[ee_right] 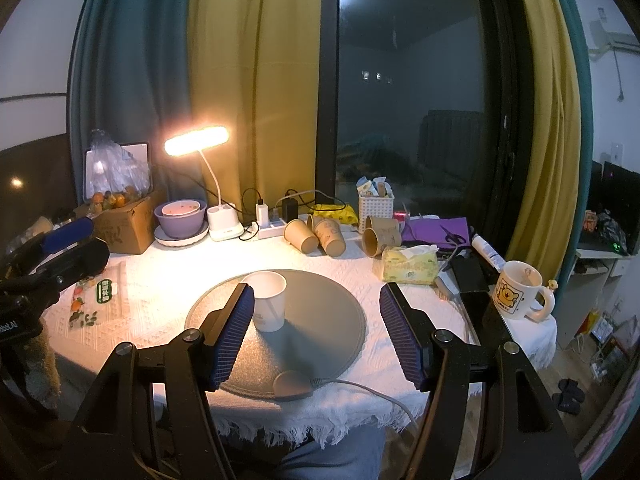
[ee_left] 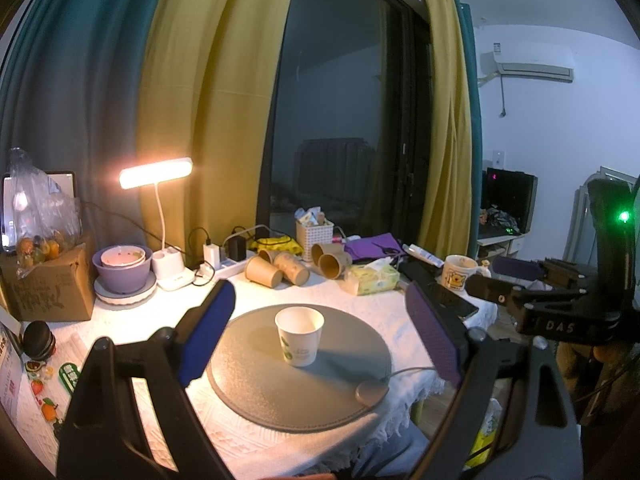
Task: Flip cup upright
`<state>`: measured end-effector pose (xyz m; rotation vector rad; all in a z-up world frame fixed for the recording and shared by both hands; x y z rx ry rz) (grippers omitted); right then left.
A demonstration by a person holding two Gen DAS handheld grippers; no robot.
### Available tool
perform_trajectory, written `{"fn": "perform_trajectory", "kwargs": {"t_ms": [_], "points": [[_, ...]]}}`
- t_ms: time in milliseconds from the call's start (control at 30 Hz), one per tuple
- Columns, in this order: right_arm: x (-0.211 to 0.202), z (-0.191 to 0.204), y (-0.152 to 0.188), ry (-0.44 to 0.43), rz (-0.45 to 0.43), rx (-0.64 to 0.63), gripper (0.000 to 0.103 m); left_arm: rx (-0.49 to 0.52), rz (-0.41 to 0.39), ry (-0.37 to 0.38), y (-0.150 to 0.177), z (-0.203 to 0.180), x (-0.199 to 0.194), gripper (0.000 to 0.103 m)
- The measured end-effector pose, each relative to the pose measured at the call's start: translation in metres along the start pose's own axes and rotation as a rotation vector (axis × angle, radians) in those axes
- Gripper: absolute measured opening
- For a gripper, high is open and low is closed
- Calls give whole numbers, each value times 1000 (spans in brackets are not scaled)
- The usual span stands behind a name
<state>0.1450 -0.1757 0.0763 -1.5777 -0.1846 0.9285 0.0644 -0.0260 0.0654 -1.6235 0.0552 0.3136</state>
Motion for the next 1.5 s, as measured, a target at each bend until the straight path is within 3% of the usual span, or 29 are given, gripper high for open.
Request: {"fn": "perform_trajectory", "kwargs": {"t_ms": [1500], "points": [[2, 4, 1, -2, 7, 0, 68, 3, -1, 21, 8, -9, -4, 88]]}}
Point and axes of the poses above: each gripper's, at about its wrist camera, not at the fingertips, and x roughly the way its jaws point, z to its left, y to its underside, the point moved 10 cm from there along x, roughly the way its jaws point, and after that the axes turned 8 degrees about -y, right-handed, at the moved point
